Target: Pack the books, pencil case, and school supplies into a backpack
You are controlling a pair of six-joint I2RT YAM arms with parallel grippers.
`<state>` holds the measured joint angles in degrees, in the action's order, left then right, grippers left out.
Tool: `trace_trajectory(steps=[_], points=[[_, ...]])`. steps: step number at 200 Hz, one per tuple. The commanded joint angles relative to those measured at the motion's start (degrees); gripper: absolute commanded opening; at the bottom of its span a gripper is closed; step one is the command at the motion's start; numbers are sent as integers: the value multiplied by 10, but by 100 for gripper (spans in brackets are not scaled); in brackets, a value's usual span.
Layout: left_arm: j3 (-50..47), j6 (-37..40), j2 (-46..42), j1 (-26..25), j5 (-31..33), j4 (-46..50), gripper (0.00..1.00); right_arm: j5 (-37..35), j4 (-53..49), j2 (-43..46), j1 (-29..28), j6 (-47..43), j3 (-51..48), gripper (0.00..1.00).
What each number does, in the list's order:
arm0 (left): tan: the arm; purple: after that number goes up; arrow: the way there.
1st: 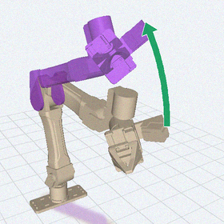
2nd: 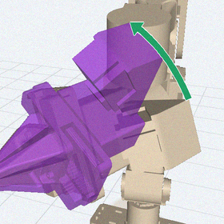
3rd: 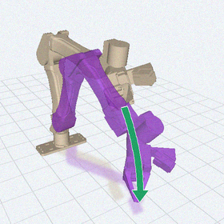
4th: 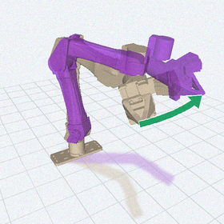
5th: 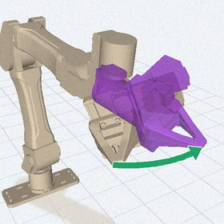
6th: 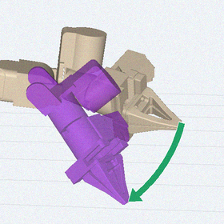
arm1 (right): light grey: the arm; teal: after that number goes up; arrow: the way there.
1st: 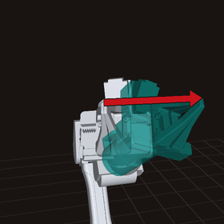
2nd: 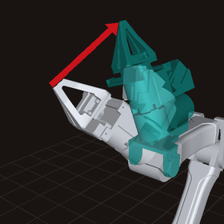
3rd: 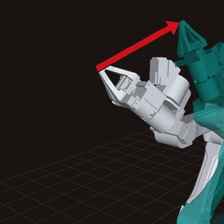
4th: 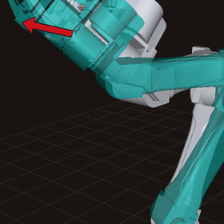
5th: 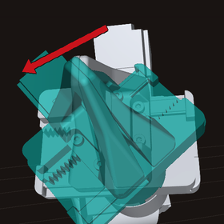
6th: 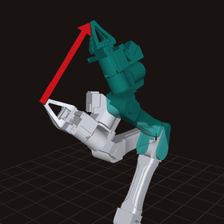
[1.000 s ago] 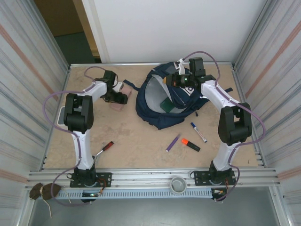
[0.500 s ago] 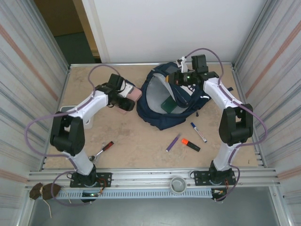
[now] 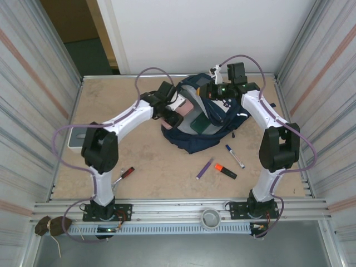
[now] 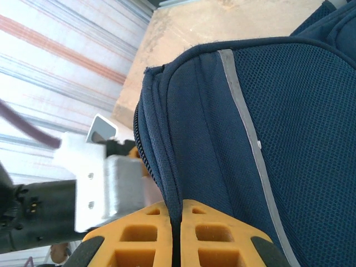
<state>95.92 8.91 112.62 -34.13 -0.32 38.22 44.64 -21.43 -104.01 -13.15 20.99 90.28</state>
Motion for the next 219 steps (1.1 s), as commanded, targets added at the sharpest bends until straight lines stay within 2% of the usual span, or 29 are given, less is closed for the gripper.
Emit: trace_trajectory(steps=[1,19,34,66,94,116,145,179,219], points=[[75,-35,48,-10,22,14,61,23,15,-1,1,22,26,0],[129,-68,99,-11,28,4,68,25,18,-1,1,24,23,0],[127,-94,108,-11,15,-38,71,24,21,-1,2,25,15,0],[22,-120,46,-12,-13,-137,85,24,24,6,4,21,-4,0],[-69,-129,-18,-12,-30,-161,91,25,30,8,5,19,-13,0],[-168,-151,-89,-13,-47,-200,91,26,37,7,4,20,-20,0],[-269,-190,-146,-13,-75,-248,85,27,46,3,4,24,-25,0],[-254,-204,-111,-13,-104,-232,76,28,53,-2,1,27,-29,0],[-190,-209,-47,-13,-112,-210,75,26,52,2,1,26,-33,0]])
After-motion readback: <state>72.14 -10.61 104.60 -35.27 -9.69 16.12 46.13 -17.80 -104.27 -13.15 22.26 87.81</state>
